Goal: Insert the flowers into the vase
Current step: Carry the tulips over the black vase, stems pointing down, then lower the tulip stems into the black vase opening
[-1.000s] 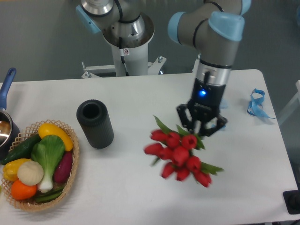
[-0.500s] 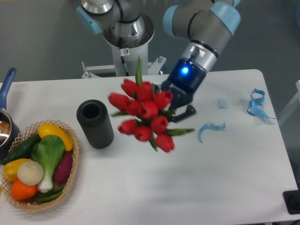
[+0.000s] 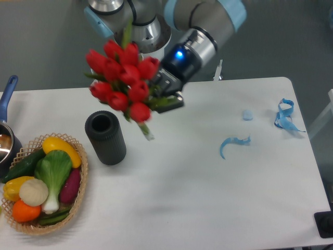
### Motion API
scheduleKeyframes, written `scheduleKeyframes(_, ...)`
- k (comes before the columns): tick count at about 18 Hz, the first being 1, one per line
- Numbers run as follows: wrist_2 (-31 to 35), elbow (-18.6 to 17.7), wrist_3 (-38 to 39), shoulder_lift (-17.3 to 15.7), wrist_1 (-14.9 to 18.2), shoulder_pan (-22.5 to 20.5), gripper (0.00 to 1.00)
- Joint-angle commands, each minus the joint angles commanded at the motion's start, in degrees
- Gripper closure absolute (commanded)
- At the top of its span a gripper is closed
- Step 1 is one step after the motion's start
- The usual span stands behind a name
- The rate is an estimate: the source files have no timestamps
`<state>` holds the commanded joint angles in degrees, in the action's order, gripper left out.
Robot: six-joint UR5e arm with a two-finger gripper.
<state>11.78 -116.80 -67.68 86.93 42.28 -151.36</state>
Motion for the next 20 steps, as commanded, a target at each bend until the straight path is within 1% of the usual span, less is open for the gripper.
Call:
scheduleKeyframes(2, 0.00, -0.88, 0.09, -0.97, 0.09, 1.24, 1.00)
scheduleKeyframes(4, 0.00, -2.81, -0.44, -1.68, 0.00, 1.94, 1.00)
scheduleKeyframes(6, -0.17, -5.44, -3.59, -1.76, 0.00, 2.38, 1.00)
scheduleKeyframes(8, -0.88, -7.21, -6.75, -1.76, 0.00, 4.05, 1.00)
scheduleKeyframes(15, -0.88, -8.35, -7.21, -1.59, 0.09, 4.32, 1.00)
scheduleKeyframes(18, -0.88, -8.88, -7.38, -1.50, 0.09, 4.32, 0.98)
scheduleKeyframes(20, -0.79, -9.67, -8.78, -0.89, 0.17, 4.14, 0.96)
